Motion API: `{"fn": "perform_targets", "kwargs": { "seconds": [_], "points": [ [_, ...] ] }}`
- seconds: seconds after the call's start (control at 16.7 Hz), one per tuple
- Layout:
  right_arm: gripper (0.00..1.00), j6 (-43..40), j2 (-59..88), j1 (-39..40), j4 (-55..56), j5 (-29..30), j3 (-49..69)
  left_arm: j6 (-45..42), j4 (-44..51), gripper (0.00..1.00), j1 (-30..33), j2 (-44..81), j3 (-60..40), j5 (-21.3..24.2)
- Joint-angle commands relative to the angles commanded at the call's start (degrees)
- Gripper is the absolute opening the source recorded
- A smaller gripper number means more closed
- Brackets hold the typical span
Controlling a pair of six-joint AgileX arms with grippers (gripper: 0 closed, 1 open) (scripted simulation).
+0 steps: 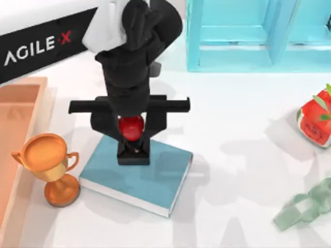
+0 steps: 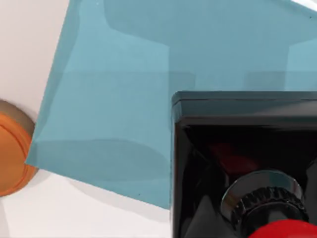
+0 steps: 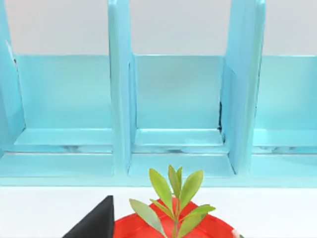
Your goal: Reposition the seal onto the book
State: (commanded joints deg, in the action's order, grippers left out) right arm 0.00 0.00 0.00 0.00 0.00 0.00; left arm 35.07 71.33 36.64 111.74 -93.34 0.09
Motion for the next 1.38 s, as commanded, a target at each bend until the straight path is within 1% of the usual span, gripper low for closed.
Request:
{"fn": "perform_targets", "kwargs": {
  "seconds": [0.6, 0.66, 1.2, 1.38],
  "points": [
    [1.00, 0.00, 0.00, 0.00, 0.00, 0.00, 0.00, 0.00, 0.00, 0.98, 0.00, 0.00, 0.00, 0.00],
    [1.00, 0.00, 0.00, 0.00, 0.00, 0.00, 0.00, 0.00, 0.00, 1.00, 0.00, 0.00, 0.00, 0.00],
    [1.00, 0.00, 0.00, 0.00, 0.00, 0.00, 0.00, 0.00, 0.21, 1.00, -0.09, 0.02, -0.20, 0.00],
    [1.00, 0.00, 0.00, 0.00, 0.00, 0.00, 0.00, 0.02, 3.31, 1.00, -0.07, -0.07, -3.22, 0.00]
  ]
}}
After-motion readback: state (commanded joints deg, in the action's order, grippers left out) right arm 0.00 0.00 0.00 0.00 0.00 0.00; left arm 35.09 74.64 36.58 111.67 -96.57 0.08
